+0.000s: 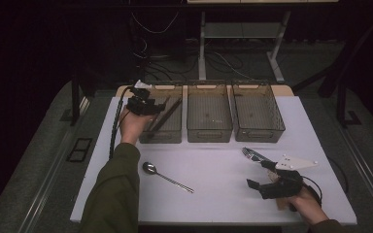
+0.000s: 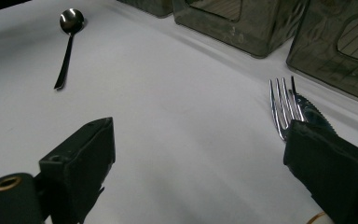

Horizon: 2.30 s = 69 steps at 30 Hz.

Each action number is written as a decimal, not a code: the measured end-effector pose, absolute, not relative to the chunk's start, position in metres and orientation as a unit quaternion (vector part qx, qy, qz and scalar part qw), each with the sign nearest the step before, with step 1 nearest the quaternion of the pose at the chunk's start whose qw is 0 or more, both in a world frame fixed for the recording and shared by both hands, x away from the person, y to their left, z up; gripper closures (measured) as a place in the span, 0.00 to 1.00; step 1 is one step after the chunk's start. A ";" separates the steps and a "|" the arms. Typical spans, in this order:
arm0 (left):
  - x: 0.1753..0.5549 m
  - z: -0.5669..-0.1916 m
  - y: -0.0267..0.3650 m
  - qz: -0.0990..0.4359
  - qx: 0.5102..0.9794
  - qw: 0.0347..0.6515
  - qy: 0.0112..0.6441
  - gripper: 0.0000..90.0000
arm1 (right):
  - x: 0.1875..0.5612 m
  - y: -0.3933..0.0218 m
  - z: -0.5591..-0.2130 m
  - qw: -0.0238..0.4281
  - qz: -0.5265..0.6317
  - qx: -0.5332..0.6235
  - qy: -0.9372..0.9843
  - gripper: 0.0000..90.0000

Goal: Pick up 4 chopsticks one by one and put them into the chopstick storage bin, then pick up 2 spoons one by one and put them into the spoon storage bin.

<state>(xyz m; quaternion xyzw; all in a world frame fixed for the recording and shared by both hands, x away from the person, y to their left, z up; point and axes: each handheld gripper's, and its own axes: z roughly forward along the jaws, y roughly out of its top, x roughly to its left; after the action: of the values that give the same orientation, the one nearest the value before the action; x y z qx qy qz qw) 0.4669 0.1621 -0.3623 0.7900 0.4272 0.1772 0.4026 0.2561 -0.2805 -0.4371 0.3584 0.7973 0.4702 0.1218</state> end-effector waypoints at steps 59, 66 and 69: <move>0.279 -0.419 0.150 0.073 0.868 0.402 0.281 0.99 | 0.256 -0.278 -0.437 0.126 0.468 0.355 0.799 0.10; 0.272 -0.432 0.135 0.054 0.885 0.380 0.263 0.99 | 0.256 -0.278 -0.437 0.125 0.468 0.355 0.800 0.10; 0.272 -0.438 0.131 0.053 0.892 0.368 0.259 0.99 | 0.256 -0.277 -0.437 0.126 0.468 0.354 0.800 0.10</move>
<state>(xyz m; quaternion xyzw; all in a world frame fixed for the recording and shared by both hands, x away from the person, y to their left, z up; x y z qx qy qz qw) 0.2717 0.1312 -0.4382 0.8916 0.2587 0.0532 0.3679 0.2561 -0.2773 -0.4371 0.3543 0.8000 0.4676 0.1257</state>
